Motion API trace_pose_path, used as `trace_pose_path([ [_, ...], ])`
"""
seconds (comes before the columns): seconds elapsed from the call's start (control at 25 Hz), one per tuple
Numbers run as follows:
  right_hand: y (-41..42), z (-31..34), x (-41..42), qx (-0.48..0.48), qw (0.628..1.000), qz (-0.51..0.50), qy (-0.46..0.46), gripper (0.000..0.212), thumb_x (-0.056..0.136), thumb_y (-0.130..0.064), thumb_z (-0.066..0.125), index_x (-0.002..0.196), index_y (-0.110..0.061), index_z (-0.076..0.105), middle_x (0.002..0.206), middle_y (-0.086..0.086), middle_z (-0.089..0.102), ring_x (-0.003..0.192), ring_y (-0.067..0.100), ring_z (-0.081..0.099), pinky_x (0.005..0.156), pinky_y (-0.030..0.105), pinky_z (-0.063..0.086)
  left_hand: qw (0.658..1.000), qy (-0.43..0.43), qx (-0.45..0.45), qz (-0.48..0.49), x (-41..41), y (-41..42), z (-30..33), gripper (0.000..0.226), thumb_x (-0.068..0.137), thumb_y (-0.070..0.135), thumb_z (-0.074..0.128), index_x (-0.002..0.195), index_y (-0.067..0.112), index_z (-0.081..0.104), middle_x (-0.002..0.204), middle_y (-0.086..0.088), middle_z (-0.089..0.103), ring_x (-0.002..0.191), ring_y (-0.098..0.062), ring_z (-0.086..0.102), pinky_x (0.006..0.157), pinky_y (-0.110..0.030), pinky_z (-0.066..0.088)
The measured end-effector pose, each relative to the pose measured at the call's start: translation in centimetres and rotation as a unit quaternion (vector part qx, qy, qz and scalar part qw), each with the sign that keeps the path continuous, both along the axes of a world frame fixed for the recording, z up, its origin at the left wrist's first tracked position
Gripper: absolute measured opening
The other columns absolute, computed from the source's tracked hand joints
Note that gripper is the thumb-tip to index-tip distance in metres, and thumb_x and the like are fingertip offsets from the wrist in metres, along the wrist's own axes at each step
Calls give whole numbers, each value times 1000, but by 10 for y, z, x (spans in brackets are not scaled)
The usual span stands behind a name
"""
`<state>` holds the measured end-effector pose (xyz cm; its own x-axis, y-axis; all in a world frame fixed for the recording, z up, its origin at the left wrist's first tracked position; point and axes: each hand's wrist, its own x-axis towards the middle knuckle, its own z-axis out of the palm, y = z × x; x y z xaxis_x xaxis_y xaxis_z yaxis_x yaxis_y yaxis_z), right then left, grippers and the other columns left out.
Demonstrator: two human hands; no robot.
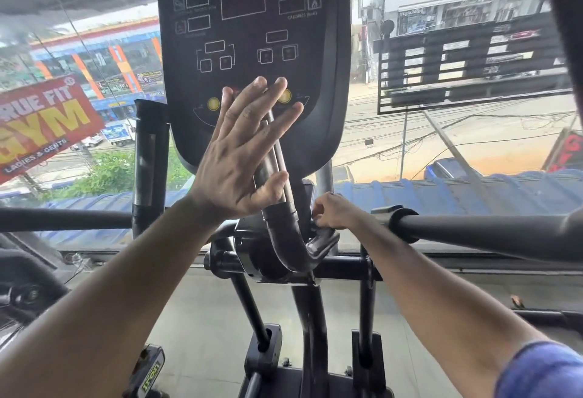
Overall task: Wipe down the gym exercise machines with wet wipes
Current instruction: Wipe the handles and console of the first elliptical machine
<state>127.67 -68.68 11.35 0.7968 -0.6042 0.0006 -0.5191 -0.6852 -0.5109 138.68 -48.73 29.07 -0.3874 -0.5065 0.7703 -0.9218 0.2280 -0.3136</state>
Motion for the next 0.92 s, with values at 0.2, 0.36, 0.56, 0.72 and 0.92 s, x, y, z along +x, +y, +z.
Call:
trace_pose_path([
  [0.2, -12, 4, 11, -10, 996, -13, 90, 15, 87, -8, 69, 99, -2, 76, 94, 10, 75, 77, 22, 71, 69, 34, 62, 1000, -2, 1, -2, 3, 1, 0, 74, 103, 58, 29, 151, 4, 47, 160, -26, 37, 153, -41, 26, 121, -73, 16],
  [0.36, -8, -26, -14, 161, 969, -182, -34, 13, 93, -4, 62, 95, 6, 69, 81, 17, 71, 64, 25, 71, 55, 37, 62, 1000, 7, 0, -4, 0, 1, -2, 72, 103, 56, 30, 150, 4, 48, 158, -26, 40, 152, -44, 28, 117, -76, 20],
  [0.56, 56, -70, -18, 620, 628, -320, -343, 17, 100, 7, 50, 94, 6, 66, 81, 18, 69, 66, 27, 68, 50, 32, 57, 1000, 4, -6, -6, -1, 1, -1, 72, 104, 55, 28, 150, 2, 48, 157, -27, 40, 150, -46, 30, 112, -79, 24],
  [0.72, 66, -70, -2, 637, 530, -369, -421, 16, 97, 1, 59, 82, -2, 66, 78, 13, 65, 70, 23, 59, 54, 30, 50, 1000, -6, -12, 2, 3, 0, -2, 74, 105, 55, 26, 148, -1, 49, 156, -30, 41, 149, -47, 30, 111, -79, 24],
  [0.92, 86, -65, -18, 718, 378, -317, -492, 21, 105, 2, 41, 99, 0, 61, 91, 17, 65, 80, 23, 64, 53, 27, 59, 999, -2, -33, -7, 3, -3, -2, 78, 105, 55, 24, 145, -6, 51, 152, -34, 42, 148, -41, 28, 116, -74, 23],
])
